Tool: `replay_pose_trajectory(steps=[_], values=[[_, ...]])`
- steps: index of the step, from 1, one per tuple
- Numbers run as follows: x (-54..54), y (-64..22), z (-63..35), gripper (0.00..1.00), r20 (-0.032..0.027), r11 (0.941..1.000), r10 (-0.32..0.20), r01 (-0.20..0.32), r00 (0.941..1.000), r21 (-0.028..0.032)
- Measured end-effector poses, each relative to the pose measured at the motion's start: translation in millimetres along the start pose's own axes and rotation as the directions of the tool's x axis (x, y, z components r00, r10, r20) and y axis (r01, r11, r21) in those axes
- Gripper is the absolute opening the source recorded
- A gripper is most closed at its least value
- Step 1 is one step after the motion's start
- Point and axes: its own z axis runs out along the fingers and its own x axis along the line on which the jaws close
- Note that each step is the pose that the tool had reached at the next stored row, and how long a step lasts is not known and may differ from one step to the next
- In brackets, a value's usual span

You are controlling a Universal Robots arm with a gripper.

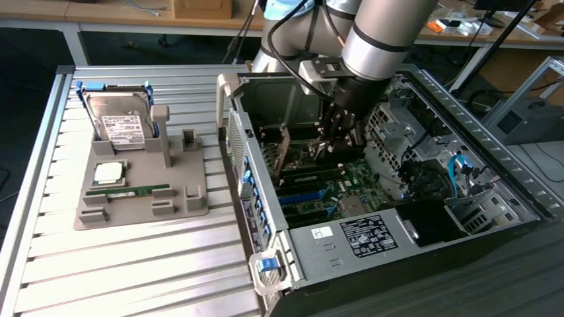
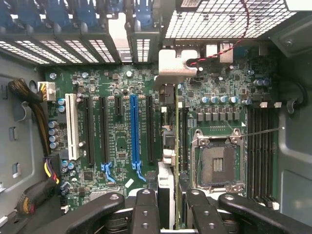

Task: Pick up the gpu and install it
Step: 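Insert the gpu into the slot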

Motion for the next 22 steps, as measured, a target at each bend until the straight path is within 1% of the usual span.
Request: replay_pose_trajectory(steps=[22], values=[[16.4,0.5,0.4,0.27,0.0007,1.0000,0.000,0.000,1.0000,0.0000]])
